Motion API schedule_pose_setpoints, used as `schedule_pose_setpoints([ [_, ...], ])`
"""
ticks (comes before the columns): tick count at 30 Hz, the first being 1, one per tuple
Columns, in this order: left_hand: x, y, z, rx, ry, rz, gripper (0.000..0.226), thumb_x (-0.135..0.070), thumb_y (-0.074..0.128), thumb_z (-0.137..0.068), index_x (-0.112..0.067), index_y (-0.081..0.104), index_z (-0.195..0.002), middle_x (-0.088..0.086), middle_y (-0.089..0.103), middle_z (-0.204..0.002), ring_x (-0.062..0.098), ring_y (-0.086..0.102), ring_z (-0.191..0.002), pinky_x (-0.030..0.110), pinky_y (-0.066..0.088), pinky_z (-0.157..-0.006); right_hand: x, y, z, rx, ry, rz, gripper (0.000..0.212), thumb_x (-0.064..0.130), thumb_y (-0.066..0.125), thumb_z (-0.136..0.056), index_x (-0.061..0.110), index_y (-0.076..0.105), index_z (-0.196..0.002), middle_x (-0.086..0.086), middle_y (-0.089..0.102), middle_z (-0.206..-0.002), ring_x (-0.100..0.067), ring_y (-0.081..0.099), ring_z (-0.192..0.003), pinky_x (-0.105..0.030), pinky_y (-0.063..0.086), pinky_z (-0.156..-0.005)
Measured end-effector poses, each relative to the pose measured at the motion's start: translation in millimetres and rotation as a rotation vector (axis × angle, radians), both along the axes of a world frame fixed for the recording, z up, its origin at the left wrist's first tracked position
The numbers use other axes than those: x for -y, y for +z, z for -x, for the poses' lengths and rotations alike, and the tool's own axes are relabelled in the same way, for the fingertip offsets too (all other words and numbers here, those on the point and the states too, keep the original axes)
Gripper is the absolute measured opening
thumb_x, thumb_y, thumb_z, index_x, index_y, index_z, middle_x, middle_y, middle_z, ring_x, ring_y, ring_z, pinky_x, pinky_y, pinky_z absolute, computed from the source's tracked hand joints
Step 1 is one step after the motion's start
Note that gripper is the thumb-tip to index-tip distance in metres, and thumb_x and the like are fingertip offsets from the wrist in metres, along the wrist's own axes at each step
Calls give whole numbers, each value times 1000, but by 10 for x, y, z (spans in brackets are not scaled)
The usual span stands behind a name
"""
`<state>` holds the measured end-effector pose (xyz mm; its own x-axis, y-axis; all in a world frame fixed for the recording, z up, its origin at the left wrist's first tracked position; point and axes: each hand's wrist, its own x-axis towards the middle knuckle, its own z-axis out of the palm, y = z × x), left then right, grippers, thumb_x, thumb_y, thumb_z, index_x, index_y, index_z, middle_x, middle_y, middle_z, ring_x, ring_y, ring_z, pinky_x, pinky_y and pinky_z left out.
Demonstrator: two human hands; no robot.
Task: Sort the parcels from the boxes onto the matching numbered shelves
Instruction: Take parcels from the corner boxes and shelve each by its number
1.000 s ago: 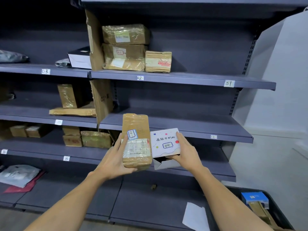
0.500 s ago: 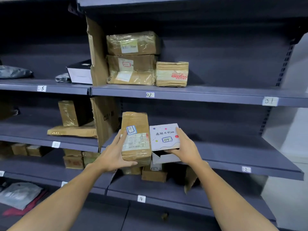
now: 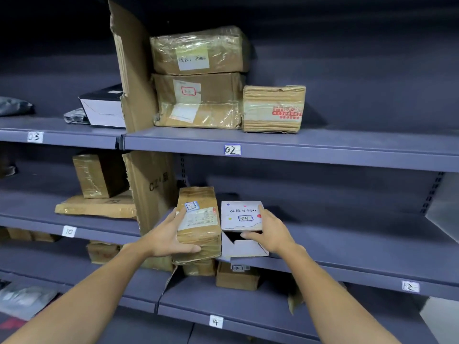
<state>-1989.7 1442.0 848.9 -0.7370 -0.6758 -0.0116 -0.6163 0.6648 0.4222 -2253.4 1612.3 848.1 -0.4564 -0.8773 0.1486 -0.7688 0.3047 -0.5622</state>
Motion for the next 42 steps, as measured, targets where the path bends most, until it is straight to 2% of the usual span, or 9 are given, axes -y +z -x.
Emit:
schedule_pose_setpoints([
  [4, 139, 63, 26, 49, 0, 35, 141, -101, 50, -47, -32, 0, -160, -1, -9, -167, 15, 11, -153, 36, 26, -120, 119, -15, -7, 0, -13, -38, 109, 51, 77, -82, 17, 8, -160, -3, 41, -147, -25, 47, -130, -42, 44, -104],
  [6, 173, 46, 66, 38, -3, 80, 129, -92, 54, -61, -27, 4, -160, -3, -10, -167, 17, 16, -151, 37, 29, -118, 158, -14, -15, -26, -26, -58, 108, 51, 75, -83, 17, 8, -159, -4, 40, -148, -26, 47, -129, -42, 44, -103],
  [8, 189, -18, 87, -1, -26, 231, 108, -76, 57, -79, -21, 11, -160, -1, -4, -167, 18, 10, -153, 38, 23, -121, 194, -2, -16, -45, -39, -76, 107, 52, 74, -83, 16, 8, -159, -4, 40, -147, -27, 49, -128, -42, 45, -101],
  [10, 203, -87, 63, -45, -75, 481, 89, -63, 57, -87, -24, 20, -158, 2, 14, -166, 22, 8, -153, 51, 19, -122, 230, 4, -21, -67, -40, -98, 106, 54, 73, -84, 17, 7, -158, -4, 41, -146, -27, 50, -127, -41, 46, -99],
  [14, 96, -173, 105, 3, -192, 818, 81, -29, 65, -79, -32, 33, -154, 8, 40, -154, 31, 33, -146, 64, 28, -114, 294, 25, -17, -89, -58, -121, 105, 57, 70, -84, 18, 7, -158, -3, 41, -144, -26, 51, -125, -42, 46, -98],
  [21, 58, -406, 247, 41, -98, 811, 62, -40, 31, -96, -31, 26, -157, 10, 38, -157, 31, 37, -144, 58, 22, -113, 368, 24, -12, -102, -81, -143, 105, 58, 69, -85, 19, 5, -158, -3, 41, -143, -27, 51, -125, -42, 46, -98],
  [30, 529, -345, 432, 62, -71, 764, 66, -55, 35, -91, -29, 30, -151, 14, 47, -150, 35, 46, -137, 49, -1, -116, 411, -30, -6, -89, -100, -131, 103, 56, 69, -86, 19, 5, -159, -4, 40, -145, -27, 50, -126, -41, 47, -99],
  [34, 716, -329, 457, 71, -97, 707, 69, -61, 31, -93, -32, 23, -155, 14, 35, -158, 34, 34, -145, 46, -15, -116, 450, -34, 10, -81, -103, -136, 104, 56, 69, -87, 18, 4, -159, -5, 40, -144, -28, 50, -126, -41, 47, -98],
  [42, 782, -386, 461, 15, -136, 692, 73, -59, 39, -89, -30, 26, -155, 14, 27, -161, 32, 23, -148, 52, -12, -119, 527, -38, 10, -52, -113, -120, 103, 54, 70, -87, 19, 6, -159, -7, 42, -142, -29, 49, -128, -42, 45, -101],
])
